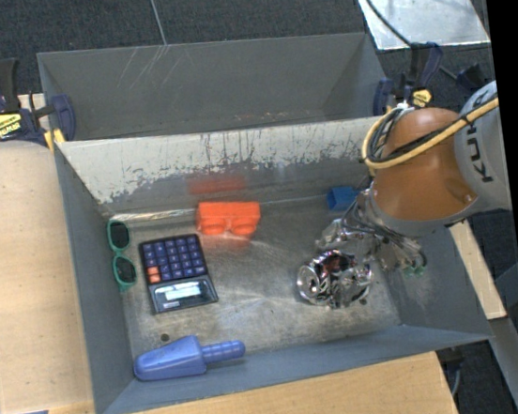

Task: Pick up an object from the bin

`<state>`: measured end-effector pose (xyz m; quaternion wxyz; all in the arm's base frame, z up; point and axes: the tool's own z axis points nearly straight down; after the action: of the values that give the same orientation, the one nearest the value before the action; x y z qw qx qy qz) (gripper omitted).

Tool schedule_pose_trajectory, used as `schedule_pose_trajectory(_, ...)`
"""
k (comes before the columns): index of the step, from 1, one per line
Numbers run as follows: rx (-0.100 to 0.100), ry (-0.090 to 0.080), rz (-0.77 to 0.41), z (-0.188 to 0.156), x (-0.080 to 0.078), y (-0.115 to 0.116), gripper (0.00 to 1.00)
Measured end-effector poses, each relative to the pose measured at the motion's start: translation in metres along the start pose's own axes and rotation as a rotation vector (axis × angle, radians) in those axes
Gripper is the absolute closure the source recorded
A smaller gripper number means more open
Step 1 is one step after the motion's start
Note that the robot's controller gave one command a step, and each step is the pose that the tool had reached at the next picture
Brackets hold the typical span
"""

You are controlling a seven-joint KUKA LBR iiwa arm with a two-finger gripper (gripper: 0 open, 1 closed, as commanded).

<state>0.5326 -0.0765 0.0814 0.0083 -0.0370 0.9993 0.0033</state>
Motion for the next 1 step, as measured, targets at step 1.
schedule_pose_trajectory(1, 0.0, 0.0, -0.001, 0.0, 0.0, 0.0, 1.0)
